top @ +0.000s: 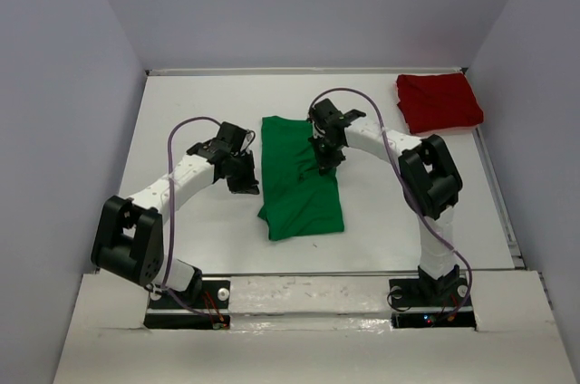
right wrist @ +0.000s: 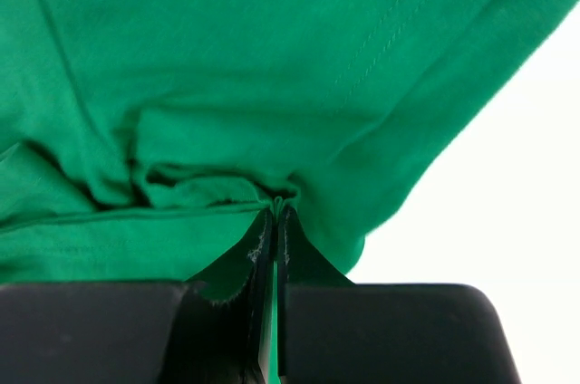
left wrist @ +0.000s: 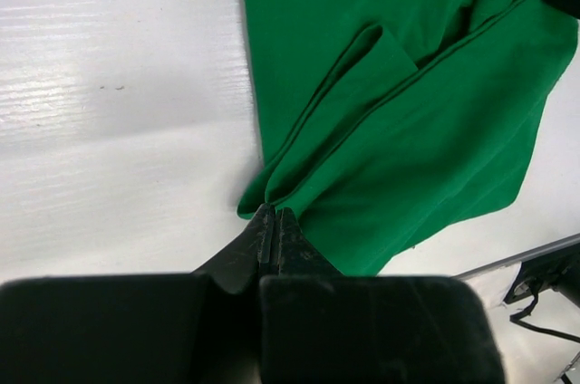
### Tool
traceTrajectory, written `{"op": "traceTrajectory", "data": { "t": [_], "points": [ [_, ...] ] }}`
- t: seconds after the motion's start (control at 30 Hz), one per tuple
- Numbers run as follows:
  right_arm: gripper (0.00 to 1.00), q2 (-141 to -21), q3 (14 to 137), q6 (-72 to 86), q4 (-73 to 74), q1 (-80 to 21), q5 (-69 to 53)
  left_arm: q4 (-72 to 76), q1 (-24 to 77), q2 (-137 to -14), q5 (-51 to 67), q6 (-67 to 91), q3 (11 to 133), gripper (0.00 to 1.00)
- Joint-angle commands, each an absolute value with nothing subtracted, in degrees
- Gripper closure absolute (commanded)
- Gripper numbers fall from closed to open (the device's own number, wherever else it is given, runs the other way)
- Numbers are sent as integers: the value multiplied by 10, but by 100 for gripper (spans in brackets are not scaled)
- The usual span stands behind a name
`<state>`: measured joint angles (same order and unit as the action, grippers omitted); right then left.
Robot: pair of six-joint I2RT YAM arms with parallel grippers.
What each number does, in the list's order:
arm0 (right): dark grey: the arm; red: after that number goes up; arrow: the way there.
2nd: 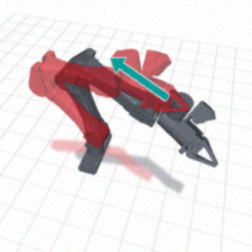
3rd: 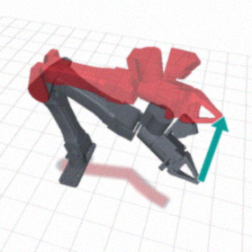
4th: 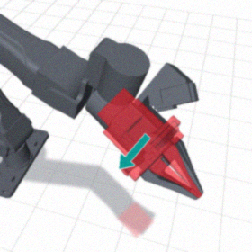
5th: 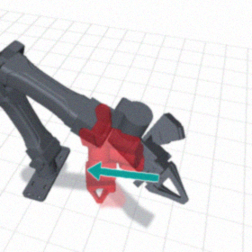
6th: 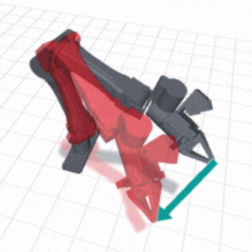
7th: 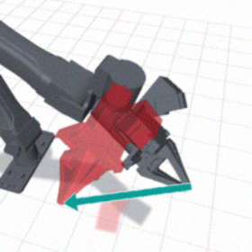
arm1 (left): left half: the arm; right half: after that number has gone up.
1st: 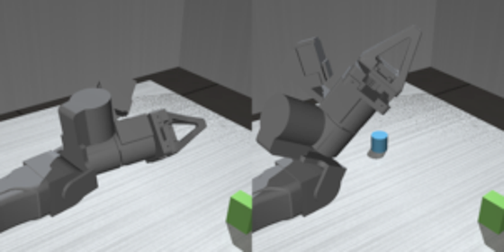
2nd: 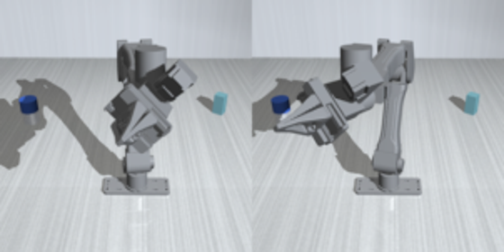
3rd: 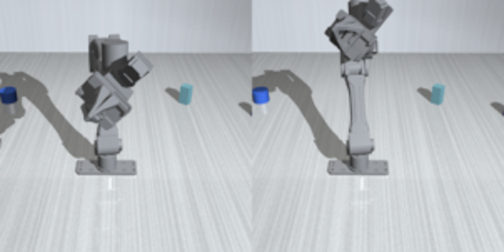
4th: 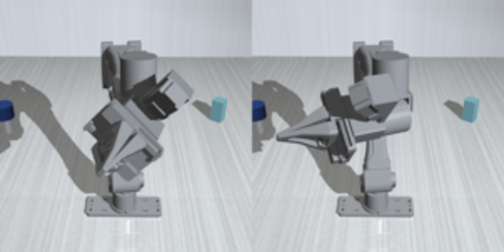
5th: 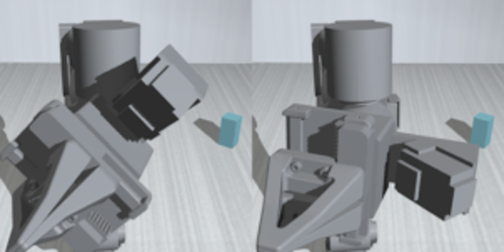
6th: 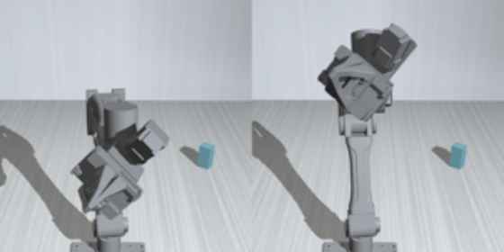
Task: Fold and stack the t-shirts
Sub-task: Fold the tshirt
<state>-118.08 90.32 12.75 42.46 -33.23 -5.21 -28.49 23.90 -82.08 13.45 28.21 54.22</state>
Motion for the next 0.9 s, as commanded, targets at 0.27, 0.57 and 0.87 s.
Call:
{"op": "traceTrajectory", "data": {
  "t": [0.27, 0.57, 0.87],
  "points": [
    [100, -1121, 951, 137, 474, -346, 39, -285, 240, -745, 206, 316, 475, 71],
    [100, -1121, 942, 135, 463, -346, 29, -210, 240, -722, 282, 411, 387, 55],
    [100, -1121, 934, 133, 458, -346, 24, -197, 239, -768, 256, 401, 399, 46]
  ]
}}
